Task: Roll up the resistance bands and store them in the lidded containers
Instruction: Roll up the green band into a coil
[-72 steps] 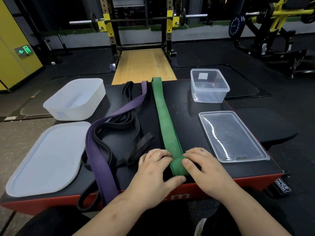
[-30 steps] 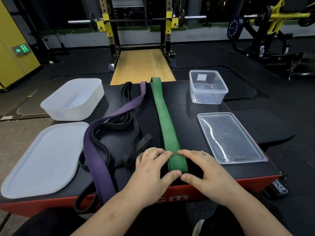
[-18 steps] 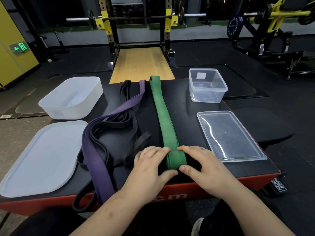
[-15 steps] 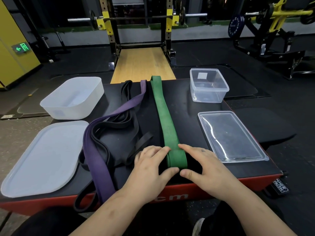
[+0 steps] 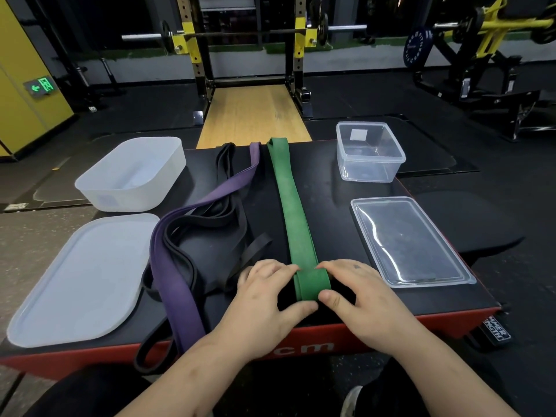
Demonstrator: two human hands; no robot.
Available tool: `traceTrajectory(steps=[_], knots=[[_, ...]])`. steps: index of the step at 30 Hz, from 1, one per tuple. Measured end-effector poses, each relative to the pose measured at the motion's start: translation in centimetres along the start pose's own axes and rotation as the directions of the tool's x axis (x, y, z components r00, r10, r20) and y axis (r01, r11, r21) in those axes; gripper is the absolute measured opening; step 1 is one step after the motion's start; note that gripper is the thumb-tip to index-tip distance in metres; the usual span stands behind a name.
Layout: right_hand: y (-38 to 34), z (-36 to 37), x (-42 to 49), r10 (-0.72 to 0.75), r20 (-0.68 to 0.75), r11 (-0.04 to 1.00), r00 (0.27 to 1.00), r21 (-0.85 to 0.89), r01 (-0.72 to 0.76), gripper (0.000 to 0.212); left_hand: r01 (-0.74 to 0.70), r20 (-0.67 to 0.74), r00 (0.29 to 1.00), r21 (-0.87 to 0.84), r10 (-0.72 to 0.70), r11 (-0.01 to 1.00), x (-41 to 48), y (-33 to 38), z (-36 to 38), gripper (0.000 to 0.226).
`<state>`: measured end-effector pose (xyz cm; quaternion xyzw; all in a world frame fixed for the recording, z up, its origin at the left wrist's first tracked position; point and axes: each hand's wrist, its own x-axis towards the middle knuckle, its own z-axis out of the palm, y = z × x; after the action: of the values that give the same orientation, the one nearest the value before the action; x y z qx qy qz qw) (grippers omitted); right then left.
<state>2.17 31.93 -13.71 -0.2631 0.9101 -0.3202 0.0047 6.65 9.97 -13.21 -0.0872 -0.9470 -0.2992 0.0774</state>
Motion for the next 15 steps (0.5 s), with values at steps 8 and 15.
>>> traceTrajectory(steps=[8, 15], knots=[[0.33, -0.2, -0.53, -0.013, 0.06, 1.0, 0.998, 0.027, 0.012, 0.065, -0.012, 0.06, 0.998, 0.039, 0.01, 0.999, -0.08, 0.12, -0.11, 0.071], [0.11, -0.01, 0.08, 0.018, 0.04, 1.0, 0.999, 0.001, -0.018, 0.061, -0.007, 0.027, 1.0, 0.041, 0.006, 0.999, -0.21, 0.07, 0.34, 0.078]])
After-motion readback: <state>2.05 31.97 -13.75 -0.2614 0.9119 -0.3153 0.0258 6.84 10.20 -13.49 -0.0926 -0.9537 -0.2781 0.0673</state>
